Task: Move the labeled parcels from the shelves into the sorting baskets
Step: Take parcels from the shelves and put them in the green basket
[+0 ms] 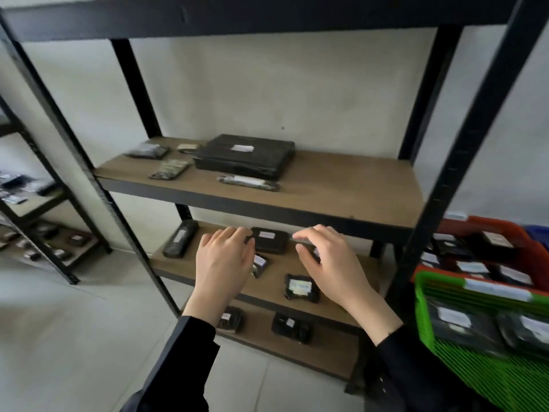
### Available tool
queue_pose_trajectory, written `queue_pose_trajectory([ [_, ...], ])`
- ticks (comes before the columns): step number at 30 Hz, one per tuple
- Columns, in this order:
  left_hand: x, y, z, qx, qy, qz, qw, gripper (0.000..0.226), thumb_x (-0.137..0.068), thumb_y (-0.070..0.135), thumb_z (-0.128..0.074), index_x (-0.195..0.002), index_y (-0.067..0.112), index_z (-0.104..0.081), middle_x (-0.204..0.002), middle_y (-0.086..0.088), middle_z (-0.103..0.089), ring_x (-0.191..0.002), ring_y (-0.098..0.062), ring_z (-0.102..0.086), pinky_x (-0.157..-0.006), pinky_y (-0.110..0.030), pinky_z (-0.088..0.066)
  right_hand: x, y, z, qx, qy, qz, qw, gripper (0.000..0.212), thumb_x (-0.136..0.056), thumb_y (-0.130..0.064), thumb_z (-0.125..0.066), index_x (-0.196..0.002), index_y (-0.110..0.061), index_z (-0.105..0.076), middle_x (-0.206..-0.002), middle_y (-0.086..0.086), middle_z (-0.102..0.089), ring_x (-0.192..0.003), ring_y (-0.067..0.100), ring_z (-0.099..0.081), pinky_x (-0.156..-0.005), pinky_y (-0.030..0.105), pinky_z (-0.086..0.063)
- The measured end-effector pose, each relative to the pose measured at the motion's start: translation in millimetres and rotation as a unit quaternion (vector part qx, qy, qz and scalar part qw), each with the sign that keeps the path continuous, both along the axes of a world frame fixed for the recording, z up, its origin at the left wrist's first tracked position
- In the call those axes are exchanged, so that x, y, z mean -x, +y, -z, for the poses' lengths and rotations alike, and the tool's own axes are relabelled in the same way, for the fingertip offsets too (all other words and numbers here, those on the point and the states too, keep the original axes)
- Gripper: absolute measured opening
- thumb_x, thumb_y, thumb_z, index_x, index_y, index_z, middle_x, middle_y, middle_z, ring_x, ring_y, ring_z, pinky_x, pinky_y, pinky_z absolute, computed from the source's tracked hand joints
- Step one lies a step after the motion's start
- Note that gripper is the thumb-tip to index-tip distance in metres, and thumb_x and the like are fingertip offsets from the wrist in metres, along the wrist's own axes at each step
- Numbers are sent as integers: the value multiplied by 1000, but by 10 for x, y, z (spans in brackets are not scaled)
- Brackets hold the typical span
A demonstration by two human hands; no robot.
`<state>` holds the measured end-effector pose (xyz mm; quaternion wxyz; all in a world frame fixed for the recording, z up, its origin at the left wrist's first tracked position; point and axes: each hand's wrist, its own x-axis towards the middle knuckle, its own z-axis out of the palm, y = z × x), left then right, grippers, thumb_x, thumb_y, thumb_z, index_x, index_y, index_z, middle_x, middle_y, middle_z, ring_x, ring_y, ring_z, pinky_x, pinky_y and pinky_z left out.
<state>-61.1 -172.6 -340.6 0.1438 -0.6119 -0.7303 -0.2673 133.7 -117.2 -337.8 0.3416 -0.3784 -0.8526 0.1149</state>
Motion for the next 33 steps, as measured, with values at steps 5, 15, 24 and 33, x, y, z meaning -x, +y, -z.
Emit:
queue_pose_trajectory([
  [5,517,122,-36,-4,-22,-17,1000,38,-87,38,-32,-88,22,-67,-81,6,-68,-78,-22,-65,-72,-35,-44,534,329,-93,-1,-5,-22,1000,21,-94,-28,-51,-112,-22,-61,-109,-9,-60,-108,8,-52,-93,25,-44],
  [15,1876,1126,-107,-19,-90,-76,993,18,-89,23,-55,-101,14,-65,-101,-6,-67,-98,-30,-60,-82,-38,-42,1534,1503,-42,-3,-21,82,996,24,-95,-32,-47,-105,-19,-64,-103,-1,-61,-97,19,-55,-77,28,-45],
  [24,2875,1847,-82,42,-141,-193,970,48,-95,33,-42,-132,2,-47,-128,-23,-52,-120,-40,-43,-97,-47,-32,1676,1640,268,4,-62,187,980,19,-94,-21,-52,-112,-19,-60,-108,2,-63,-102,26,-58,-80,41,-42],
  [33,3197,1964,-67,160,-161,-152,962,53,-87,46,-58,-113,1,-52,-124,-22,-54,-120,-40,-43,-98,-45,-33,1698,1674,189,86,-99,194,972,36,-96,-21,-50,-131,-19,-52,-127,2,-57,-112,25,-46,-89,38,-36],
])
